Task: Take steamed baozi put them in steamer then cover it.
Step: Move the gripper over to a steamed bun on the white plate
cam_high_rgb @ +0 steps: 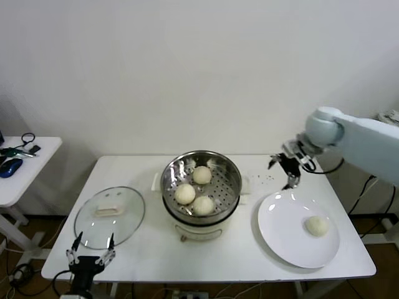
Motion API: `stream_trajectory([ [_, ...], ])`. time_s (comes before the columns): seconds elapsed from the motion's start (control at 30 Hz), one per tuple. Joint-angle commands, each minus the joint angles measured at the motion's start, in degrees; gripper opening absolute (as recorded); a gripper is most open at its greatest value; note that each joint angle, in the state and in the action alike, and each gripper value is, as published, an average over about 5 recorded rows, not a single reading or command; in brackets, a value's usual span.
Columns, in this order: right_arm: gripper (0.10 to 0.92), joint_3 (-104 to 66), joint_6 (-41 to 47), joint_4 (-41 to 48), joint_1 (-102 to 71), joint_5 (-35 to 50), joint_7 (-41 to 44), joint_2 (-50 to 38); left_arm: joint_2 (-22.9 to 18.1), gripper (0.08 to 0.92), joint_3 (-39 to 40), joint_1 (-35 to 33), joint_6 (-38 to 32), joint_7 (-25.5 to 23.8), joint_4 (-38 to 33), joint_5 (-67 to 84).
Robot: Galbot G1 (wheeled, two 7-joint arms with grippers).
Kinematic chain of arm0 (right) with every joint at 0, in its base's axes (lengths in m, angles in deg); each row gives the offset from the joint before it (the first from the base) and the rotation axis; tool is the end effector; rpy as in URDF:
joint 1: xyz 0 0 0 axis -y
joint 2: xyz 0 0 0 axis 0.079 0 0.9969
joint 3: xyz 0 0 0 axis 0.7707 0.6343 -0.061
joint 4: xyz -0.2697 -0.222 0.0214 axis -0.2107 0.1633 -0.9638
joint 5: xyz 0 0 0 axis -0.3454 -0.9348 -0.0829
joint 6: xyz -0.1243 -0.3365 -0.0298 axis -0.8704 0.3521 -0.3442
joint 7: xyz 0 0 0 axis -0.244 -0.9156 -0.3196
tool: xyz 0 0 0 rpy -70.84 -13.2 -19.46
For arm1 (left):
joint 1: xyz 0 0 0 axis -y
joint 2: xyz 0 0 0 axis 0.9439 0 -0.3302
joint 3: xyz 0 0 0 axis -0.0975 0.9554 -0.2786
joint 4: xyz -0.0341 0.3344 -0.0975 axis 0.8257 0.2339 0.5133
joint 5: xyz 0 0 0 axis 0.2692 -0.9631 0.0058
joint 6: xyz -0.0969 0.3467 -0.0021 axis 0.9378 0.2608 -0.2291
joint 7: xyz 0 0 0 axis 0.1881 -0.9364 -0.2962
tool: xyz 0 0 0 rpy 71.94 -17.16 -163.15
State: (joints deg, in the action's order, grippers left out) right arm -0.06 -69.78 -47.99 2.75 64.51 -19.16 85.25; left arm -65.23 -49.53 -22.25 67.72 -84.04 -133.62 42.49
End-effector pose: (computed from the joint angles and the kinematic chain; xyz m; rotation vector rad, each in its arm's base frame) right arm 0.5188 -0.1464 -0.0905 1.4261 -1.3171 1.4956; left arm 0.1150 0.0931 -0.3514 0.1771 -2.9156 -0.3833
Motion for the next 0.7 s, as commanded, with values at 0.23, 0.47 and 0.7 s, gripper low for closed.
stream_trajectory([
  [0.23, 0.823, -23.24, 1.7, 4.92, -29.77, -10.32, 1.58, -11.07, -0.68, 0.823, 0.29, -0.19, 0.18, -0.03, -0.01, -0.95],
  [0.47, 0.823, -24.45, 1.18, 7.55, -31.9, -12.68, 1.77, -9.75, -1.13, 0.823, 0.47, -0.38, 0.11, 0.0, -0.01, -1.35],
  [0.7, 0.823, -24.33, 1.11, 9.45, -32.67, -14.11, 1.35, -7.24, -1.15, 0.823, 0.06, -0.89, -0.14, 0.05, 0.11, -1.2],
])
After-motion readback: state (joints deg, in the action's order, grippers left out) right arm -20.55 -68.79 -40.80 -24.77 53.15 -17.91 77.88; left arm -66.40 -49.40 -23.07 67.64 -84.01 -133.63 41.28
